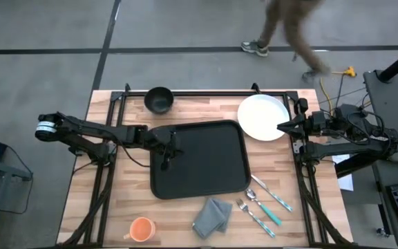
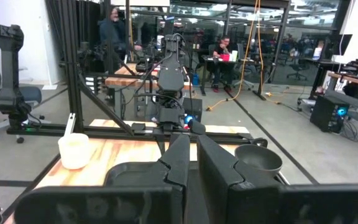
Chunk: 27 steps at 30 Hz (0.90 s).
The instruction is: Set up tray
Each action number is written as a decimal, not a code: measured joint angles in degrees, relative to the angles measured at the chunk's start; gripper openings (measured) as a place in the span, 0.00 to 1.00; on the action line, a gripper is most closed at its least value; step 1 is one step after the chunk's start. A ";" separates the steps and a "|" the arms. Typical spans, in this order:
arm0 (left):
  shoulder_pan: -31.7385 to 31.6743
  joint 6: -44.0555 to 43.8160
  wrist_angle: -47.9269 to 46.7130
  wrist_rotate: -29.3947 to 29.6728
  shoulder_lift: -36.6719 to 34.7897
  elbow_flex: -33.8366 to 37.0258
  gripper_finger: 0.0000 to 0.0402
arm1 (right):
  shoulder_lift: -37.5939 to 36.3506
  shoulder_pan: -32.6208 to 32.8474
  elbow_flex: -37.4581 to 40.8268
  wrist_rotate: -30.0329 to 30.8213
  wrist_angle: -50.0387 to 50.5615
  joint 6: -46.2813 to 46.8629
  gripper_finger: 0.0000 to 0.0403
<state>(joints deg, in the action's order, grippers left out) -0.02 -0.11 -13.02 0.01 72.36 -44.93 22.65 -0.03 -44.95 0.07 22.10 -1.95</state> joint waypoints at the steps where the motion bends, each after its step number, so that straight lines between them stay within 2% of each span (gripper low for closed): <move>1: 0.01 -0.01 0.00 0.00 0.00 0.00 0.00 | 0.00 0.00 0.00 0.00 0.00 -0.11 0.06; 27: 0.01 -0.01 0.96 0.00 0.00 0.00 0.00 | 0.00 0.02 0.00 0.01 0.00 -0.01 0.06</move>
<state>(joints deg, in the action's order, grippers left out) -0.02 -0.12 -12.05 0.01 72.36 -44.93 22.65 -0.01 -44.95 0.07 22.10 -1.96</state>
